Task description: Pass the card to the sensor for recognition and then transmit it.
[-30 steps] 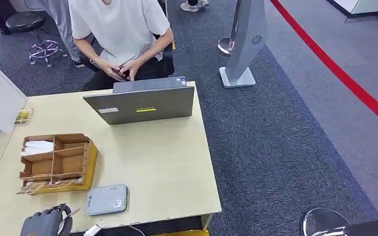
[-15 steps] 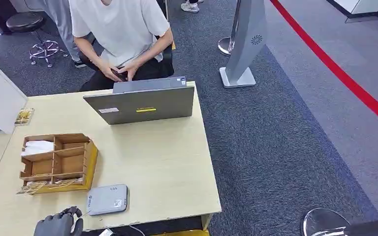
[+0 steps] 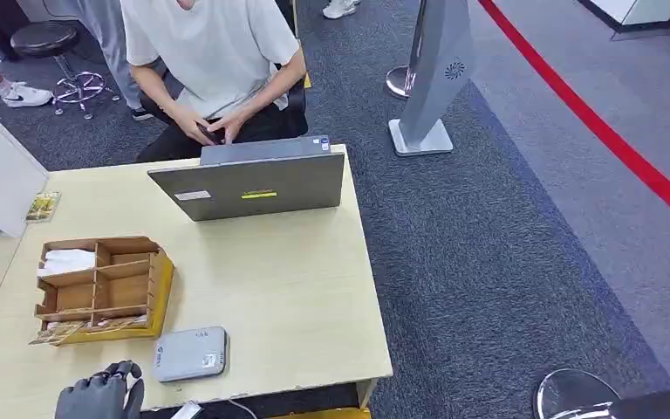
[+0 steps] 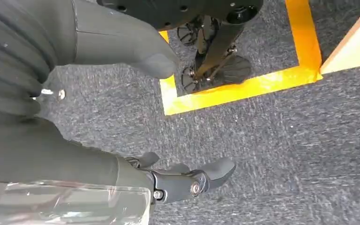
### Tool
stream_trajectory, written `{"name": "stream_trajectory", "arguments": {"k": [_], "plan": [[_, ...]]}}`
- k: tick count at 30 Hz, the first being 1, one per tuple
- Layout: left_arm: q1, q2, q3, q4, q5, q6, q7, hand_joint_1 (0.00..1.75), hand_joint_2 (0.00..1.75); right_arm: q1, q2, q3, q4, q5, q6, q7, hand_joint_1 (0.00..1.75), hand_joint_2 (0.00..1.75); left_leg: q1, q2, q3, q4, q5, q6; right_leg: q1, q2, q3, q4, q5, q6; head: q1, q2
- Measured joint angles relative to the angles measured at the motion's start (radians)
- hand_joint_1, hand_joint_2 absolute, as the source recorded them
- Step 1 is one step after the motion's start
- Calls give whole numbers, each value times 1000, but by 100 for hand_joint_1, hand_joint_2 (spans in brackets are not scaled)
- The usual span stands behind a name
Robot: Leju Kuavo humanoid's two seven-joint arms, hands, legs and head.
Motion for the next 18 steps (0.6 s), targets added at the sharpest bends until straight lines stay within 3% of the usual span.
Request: {"name": "stream_trajectory", "arguments": {"k": [18], "plan": [[-82,-48,0,127,-38,-11,-90,175,175,-2,0,9,2,67,-2,-33,0,175,0,0,0,0,1,-1,0,0,1,0,1,0,0,0]]}}
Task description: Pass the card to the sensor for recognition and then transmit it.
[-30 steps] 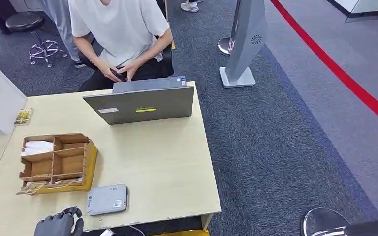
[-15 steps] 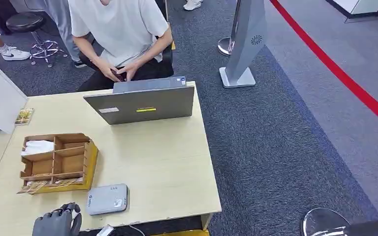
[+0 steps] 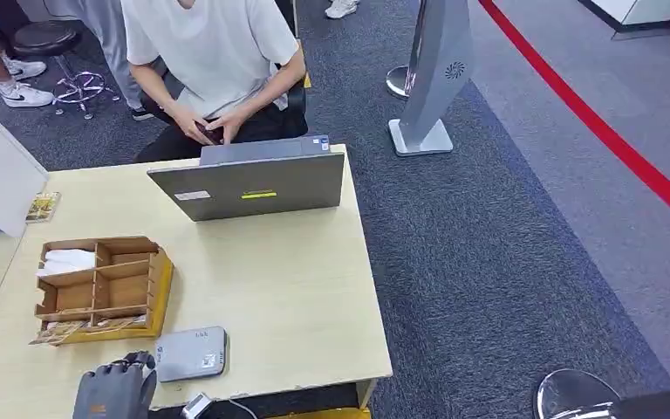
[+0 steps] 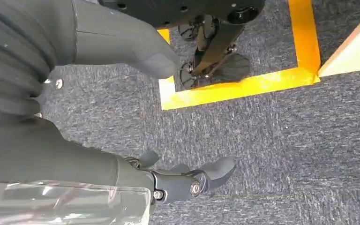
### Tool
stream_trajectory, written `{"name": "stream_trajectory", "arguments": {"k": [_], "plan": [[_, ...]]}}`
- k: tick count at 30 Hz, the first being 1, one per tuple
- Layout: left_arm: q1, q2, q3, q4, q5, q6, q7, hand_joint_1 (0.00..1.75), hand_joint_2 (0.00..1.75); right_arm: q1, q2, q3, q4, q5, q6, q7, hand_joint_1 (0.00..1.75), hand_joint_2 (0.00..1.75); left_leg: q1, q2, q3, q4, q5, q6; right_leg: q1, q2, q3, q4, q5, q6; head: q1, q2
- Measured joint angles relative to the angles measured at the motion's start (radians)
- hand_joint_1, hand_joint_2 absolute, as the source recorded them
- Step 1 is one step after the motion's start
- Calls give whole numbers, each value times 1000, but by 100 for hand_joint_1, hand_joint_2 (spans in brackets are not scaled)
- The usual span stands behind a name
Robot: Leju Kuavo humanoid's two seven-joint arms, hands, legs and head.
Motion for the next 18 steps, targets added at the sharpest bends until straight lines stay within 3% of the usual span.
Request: {"name": "stream_trajectory", "arguments": {"k": [8,18], "plan": [[-12,-11,0,4,10,-58,-31,175,175,0,0,-2,7,5,0,-8,0,175,0,0,0,0,0,0,0,0,0,0,0,0,0,0],[-24,19,0,-5,232,-238,-111,175,175,-3,0,-13,11,70,32,-19,0,175,0,-2,1,-1,1,-1,0,-2,3,0,0,0,0,0]]}}
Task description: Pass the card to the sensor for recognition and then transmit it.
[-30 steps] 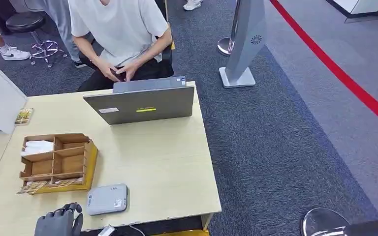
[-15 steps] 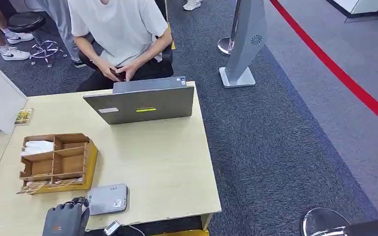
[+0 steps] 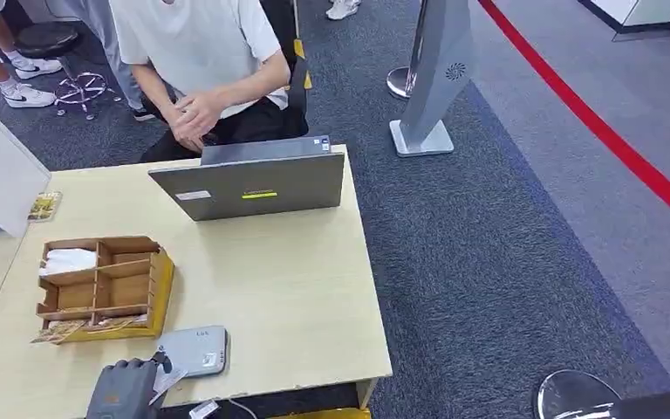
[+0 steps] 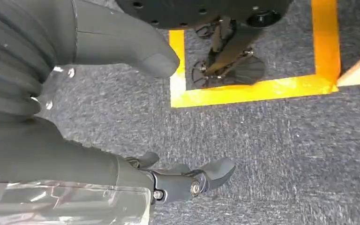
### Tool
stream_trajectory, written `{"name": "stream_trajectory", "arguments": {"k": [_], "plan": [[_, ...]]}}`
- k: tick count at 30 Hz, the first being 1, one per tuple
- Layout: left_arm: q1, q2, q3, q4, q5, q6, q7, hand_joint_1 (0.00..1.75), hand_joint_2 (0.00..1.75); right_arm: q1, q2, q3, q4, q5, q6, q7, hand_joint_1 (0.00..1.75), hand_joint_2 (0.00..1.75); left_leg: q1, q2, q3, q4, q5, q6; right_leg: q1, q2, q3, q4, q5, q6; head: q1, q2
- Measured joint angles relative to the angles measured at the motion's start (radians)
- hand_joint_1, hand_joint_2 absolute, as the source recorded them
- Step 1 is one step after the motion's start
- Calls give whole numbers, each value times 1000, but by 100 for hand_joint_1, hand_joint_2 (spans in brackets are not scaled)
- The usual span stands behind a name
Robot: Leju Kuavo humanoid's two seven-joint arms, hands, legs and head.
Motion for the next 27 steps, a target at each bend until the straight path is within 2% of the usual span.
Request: {"name": "stream_trajectory", "arguments": {"k": [5,6,9,12,16,22,27], "plan": [[20,18,10,-51,-13,61,51,175,175,2,0,-14,3,-11,-1,-8,0,175,0,0,0,0,1,-1,0,0,-1,0,0,0,0,0],[27,19,24,-70,-34,96,57,175,175,4,0,-14,3,-31,-12,-4,0,175,0,0,0,0,1,-1,0,0,-3,0,0,0,-1,0],[45,8,143,-157,-59,206,-10,175,175,16,1,2,0,-113,-47,33,0,175,1,0,0,0,1,-1,0,0,-3,0,1,0,0,0],[44,-19,269,-223,-51,242,-101,175,175,36,1,38,-12,-164,-58,59,0,175,1,0,0,0,1,-1,0,0,-2,1,1,-1,-1,0],[40,-56,393,-306,-40,287,-161,175,175,58,2,75,-31,-179,-61,71,0,175,1,0,0,0,1,-1,1,1,-3,1,1,-1,0,0],[-55,-56,509,-402,-32,271,-211,175,175,64,2,96,-35,-173,-57,64,0,175,1,0,-1,0,2,-2,1,0,-3,1,1,-2,0,0],[-159,-40,529,-404,-103,206,-188,175,175,63,2,97,-35,-108,-41,47,0,175,1,0,-1,0,4,-3,1,-1,-4,1,2,-2,0,0]]}}
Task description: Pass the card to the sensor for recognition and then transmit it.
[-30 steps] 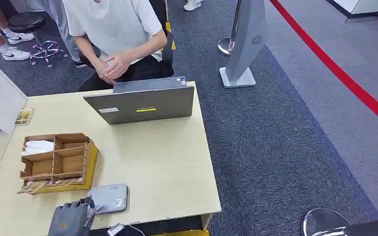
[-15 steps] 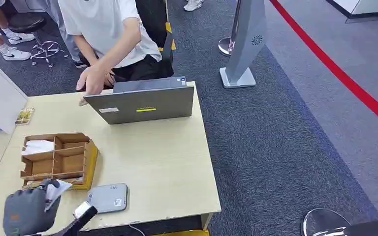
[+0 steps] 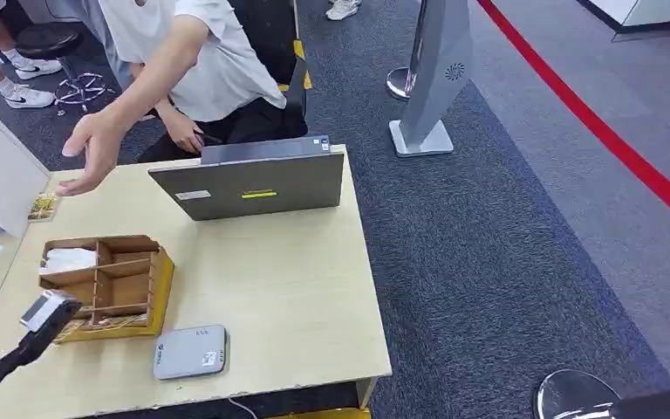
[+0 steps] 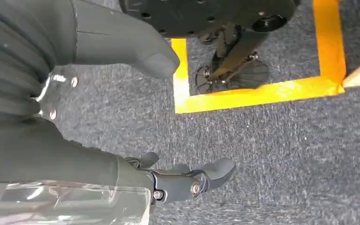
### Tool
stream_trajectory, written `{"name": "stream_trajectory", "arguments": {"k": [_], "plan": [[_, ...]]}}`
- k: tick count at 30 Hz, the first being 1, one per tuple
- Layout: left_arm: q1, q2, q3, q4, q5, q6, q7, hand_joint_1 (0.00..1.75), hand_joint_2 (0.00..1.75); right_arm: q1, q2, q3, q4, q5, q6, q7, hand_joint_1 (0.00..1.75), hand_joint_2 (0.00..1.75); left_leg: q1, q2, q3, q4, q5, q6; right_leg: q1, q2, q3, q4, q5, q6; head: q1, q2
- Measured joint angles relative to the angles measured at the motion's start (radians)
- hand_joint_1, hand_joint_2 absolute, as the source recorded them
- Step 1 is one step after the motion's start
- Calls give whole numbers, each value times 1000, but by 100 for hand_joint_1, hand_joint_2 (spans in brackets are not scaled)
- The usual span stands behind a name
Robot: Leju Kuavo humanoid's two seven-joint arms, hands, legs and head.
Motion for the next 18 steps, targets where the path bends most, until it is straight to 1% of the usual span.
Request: {"name": "stream_trajectory", "arguments": {"k": [1,3,9,13,16,17,18], "plan": [[-28,8,0,13,-20,-15,7,175,175,-2,0,-1,1,20,2,-6,0,175,0,0,0,0,0,0,0,0,0,0,0,0,0,0],[-90,32,0,71,-66,-38,19,175,175,-9,0,-9,10,60,6,-26,0,175,0,0,0,0,1,-1,0,0,1,0,1,-2,0,0],[-229,76,-15,220,-150,-95,50,175,175,-25,0,-50,43,134,15,-69,0,175,0,0,-1,0,4,-2,0,0,0,1,2,-2,0,0],[-316,94,-49,301,-180,-137,70,175,175,-39,-1,-93,63,181,20,-86,0,175,0,0,-1,0,4,-2,0,0,0,1,3,-2,0,0],[-360,104,-69,342,-185,-146,77,175,175,-46,-1,-126,73,203,23,-89,0,175,0,0,-2,0,4,-2,0,0,0,1,3,-2,0,0],[-372,106,-75,351,-185,-146,78,0,175,-49,-1,-137,75,208,29,-90,0,175,0,0,-2,0,4,-2,0,0,0,1,3,-2,0,0],[-381,109,-81,359,-184,-147,78,0,175,-53,-1,-149,76,221,34,-91,0,175,0,0,-2,0,4,-2,0,1,0,1,3,-2,0,0]]}}
